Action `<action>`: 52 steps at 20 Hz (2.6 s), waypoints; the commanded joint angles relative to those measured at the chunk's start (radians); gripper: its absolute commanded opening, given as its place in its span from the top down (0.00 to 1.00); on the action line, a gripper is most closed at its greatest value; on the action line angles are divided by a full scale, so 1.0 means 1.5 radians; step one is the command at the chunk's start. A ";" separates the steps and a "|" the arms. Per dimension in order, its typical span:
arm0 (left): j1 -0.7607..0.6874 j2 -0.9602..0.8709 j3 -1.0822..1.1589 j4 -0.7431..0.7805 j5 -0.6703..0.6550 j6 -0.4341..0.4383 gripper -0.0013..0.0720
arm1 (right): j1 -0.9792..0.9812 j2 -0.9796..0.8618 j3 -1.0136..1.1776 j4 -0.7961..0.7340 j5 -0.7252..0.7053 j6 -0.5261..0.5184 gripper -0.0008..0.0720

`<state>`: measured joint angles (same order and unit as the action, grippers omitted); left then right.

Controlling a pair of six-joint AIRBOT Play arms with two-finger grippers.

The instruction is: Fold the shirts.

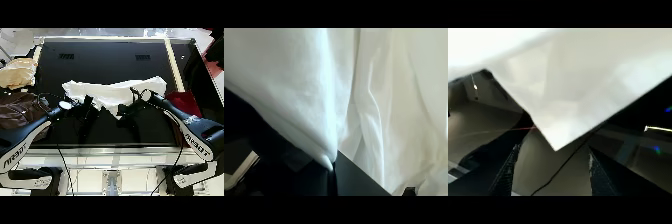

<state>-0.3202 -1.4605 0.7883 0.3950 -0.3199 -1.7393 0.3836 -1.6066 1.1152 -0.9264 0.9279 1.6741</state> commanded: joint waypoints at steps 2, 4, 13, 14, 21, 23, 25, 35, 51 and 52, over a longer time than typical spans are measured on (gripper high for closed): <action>0.000 0.001 0.001 0.000 0.001 0.000 0.97 | 0.007 -0.032 0.000 0.024 -0.020 0.016 0.33; 0.000 0.001 0.001 0.001 0.001 0.000 0.97 | 0.014 -0.040 0.000 0.034 -0.040 0.016 0.50; 0.046 0.078 0.001 0.001 0.010 0.209 0.97 | -0.008 -0.013 0.085 -0.022 -0.129 0.008 0.97; 0.063 0.100 0.001 0.009 -0.006 0.214 0.97 | -0.016 0.012 0.097 -0.050 -0.122 0.008 0.97; 0.174 0.422 0.002 0.466 -0.328 0.263 0.97 | -0.074 0.337 0.196 -0.254 -0.012 0.007 0.97; 0.207 0.554 0.015 0.508 -0.387 0.263 0.97 | -0.077 0.435 0.224 -0.263 -0.002 0.007 0.97; 0.233 0.685 0.063 0.540 -0.390 0.263 0.97 | -0.077 0.512 0.273 -0.268 -0.003 0.006 0.97; 0.276 0.462 0.338 0.703 -0.572 0.228 0.97 | -0.082 0.364 0.467 -0.463 0.017 -0.007 0.97; 0.290 -0.089 0.396 0.606 -0.116 0.145 0.00 | -0.218 -0.203 0.517 -0.264 -0.358 0.065 0.23; 0.297 -0.066 0.417 0.606 -0.115 0.144 0.00 | -0.229 -0.200 0.558 -0.267 -0.313 0.064 0.23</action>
<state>0.1078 -1.5726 1.3560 1.3624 -0.5621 -1.5097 0.0635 -1.8843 1.8675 -1.3705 0.5289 1.7668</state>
